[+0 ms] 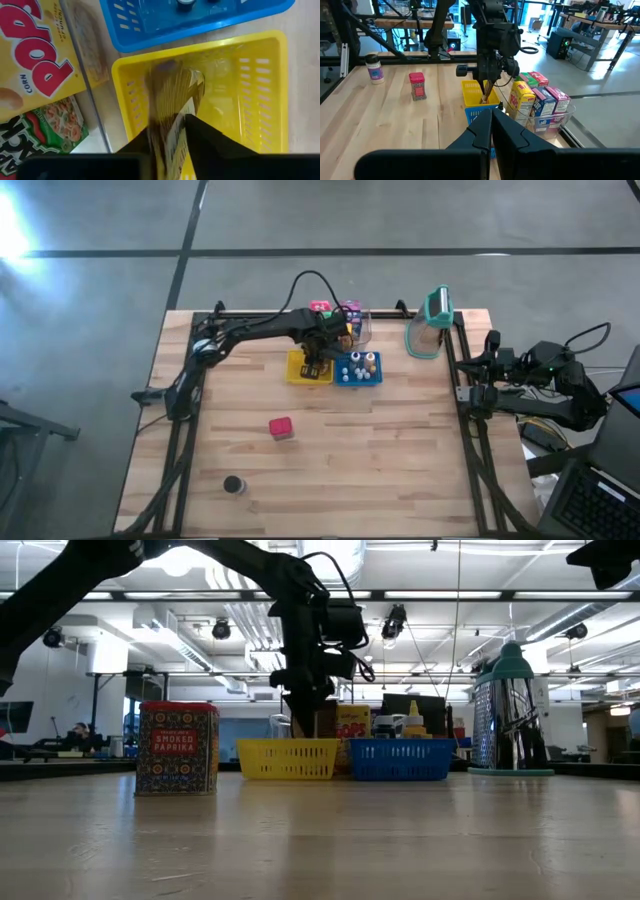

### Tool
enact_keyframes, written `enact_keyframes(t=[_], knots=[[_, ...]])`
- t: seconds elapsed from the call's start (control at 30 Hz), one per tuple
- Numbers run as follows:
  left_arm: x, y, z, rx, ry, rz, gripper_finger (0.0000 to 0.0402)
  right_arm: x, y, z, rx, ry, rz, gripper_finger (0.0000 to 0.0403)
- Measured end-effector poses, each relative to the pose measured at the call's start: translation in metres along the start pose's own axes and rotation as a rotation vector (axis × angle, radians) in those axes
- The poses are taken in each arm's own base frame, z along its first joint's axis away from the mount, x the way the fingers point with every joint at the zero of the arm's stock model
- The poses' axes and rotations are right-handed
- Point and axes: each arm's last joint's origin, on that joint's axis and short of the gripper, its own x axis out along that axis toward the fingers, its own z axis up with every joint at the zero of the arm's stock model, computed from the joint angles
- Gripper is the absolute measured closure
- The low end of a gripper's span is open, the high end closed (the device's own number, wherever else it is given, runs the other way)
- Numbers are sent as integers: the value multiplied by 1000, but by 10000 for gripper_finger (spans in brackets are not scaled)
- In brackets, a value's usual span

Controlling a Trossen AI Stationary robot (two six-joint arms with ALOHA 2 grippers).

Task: Pick & Place Kitchen Items
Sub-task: Put the orange seasoning pack into the yellow bin, then put the red seasoning can into the yellow bin

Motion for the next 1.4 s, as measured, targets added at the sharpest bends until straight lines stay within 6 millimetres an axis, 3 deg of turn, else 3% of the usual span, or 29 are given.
enact_keyframes(t=[0.23, 0.43, 0.6, 0.83, 1.1, 1.4], knots=[[-5, 0, 1, 0, 2, -1, 270, 0, 0, 0, 0, 0, -1, 394], [-25, 1, 0, -3, -7, 21, 249, 0, 0, 0, 0, 0, 0, 394], [-57, 1, -6, -35, 20, 41, 248, 0, 0, 0, 0, 0, 0, 394], [-118, -10, -27, -197, 54, 34, 248, 0, 0, 0, 0, 0, 0, 394], [-172, -54, -45, -330, -50, 18, 248, 0, 0, 0, 0, -1, 0, 394], [-217, -121, -56, -431, -178, -28, 248, 0, 0, 0, 0, -1, -1, 394]])
